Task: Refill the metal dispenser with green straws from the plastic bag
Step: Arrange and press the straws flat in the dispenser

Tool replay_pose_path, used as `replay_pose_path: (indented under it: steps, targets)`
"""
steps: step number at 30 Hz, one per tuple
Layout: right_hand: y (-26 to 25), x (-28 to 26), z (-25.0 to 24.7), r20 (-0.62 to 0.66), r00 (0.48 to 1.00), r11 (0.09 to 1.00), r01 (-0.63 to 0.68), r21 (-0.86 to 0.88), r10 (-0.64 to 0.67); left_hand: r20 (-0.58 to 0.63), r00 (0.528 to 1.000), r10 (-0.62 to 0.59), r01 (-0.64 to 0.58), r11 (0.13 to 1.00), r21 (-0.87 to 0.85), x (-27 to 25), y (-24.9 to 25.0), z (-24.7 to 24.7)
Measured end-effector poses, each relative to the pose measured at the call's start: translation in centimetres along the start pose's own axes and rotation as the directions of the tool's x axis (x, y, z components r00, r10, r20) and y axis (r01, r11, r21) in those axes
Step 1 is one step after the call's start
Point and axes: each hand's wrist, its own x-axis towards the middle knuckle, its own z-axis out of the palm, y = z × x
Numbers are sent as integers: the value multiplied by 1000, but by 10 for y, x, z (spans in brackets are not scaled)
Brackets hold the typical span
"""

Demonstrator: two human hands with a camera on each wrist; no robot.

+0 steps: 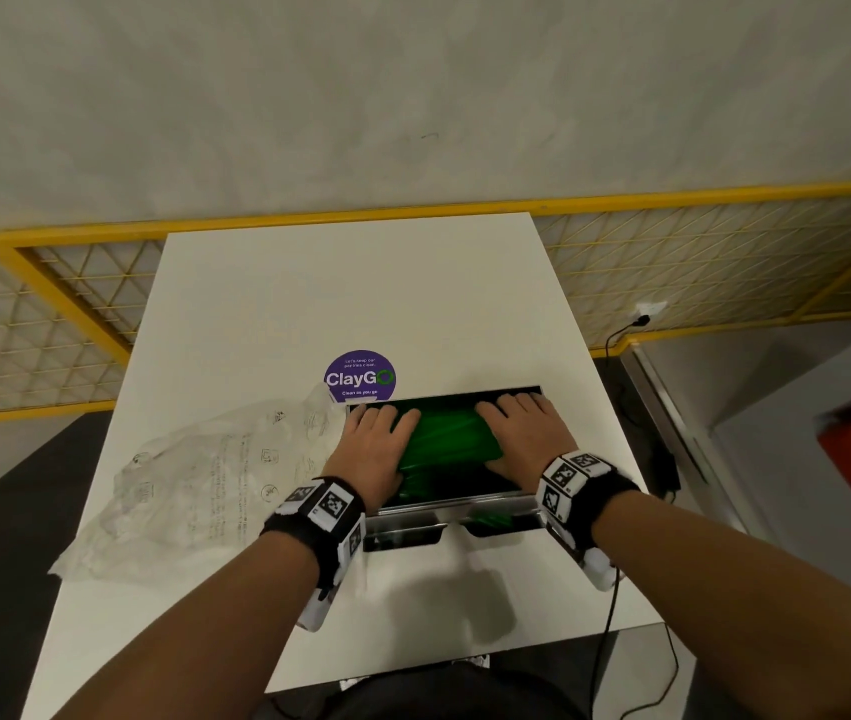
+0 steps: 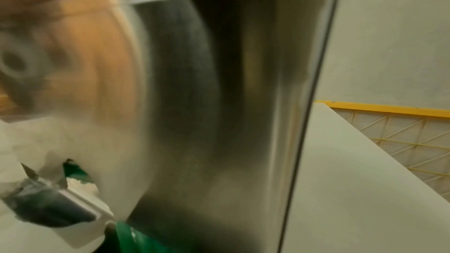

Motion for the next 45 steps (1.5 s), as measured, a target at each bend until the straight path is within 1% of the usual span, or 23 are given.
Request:
replay_pose_path:
  steps: [1,2,4,6,8,9,11,13,14,16,17,19,21,23,25,29,31,33,35,37,39,42,45]
  targets:
    - [1,-2,-1,4,1000,1000,8,-9,-7,25,1000,3,-2,999,-46,-2,-1,1]
    - [1,-3,-3,20,1000,1000,10,-11,-10,82,997,-2,9,997,-77,-4,-1,0]
    - [0,-4,-8,79,997,1000,8,21,-9,125,992,-13,18,999,-40,-5,-2,-1]
    - [-3,-8,-12,189,982,991,-8,131,-17,163,987,-3,2,1000,9,-5,1,-2]
    - [-5,-10,-17,300,953,963,-52,266,-32,214,977,3,3,1000,-26,-5,3,-5]
    - [-5,-12,-20,326,944,942,-72,328,-42,212,977,-3,17,998,-66,-4,2,-6]
    - [-2,-14,-29,284,958,911,-82,404,-40,115,993,-8,26,988,-154,-3,0,-13]
    - [1,-16,-34,219,976,935,-62,348,-17,75,997,-17,34,972,-232,-3,-2,-17]
    - [2,-16,-34,234,972,955,-51,291,-19,99,995,-19,42,970,-238,-3,-1,-19]
    - [-1,-17,-32,349,937,981,-35,190,-34,167,985,-38,69,980,-186,-2,6,-23]
    - [-3,-18,-29,403,915,987,-31,155,-35,178,983,-49,77,986,-148,-1,10,-23]
    - [-5,-18,-28,434,901,993,-20,117,-32,197,978,-67,82,994,-71,0,14,-21]
    - [-6,-17,-32,392,919,987,-41,156,-24,254,962,-102,108,994,-8,-1,15,-17]
    - [-5,-14,-35,313,950,963,-85,256,0,309,944,-117,107,993,49,-3,15,-15]
    - [-8,-8,-36,311,950,945,-115,306,15,314,943,-111,83,991,103,0,15,-16]
    - [-16,-2,-33,493,870,971,-126,204,10,332,939,-84,60,995,82,2,10,-21]
    - [-16,-2,-37,522,853,978,-104,183,-6,342,938,-62,68,998,-6,1,4,-25]
    - [-12,-2,-43,474,880,978,-77,195,-25,340,939,-49,76,995,-66,1,-1,-29]
    - [-7,-1,-47,422,906,968,-75,240,-34,347,937,-46,54,998,-13,4,-2,-30]
    - [-7,-1,-46,436,898,965,-66,252,-53,362,930,-68,35,995,97,4,3,-27]
    - [-9,0,-39,460,887,975,-60,215,-47,349,933,-90,43,989,140,5,8,-24]
    - [-11,0,-32,418,908,977,-71,200,-19,337,938,-78,56,996,75,6,8,-23]
    - [-11,0,-31,408,913,988,-33,150,-31,354,929,-102,103,995,17,9,7,-25]
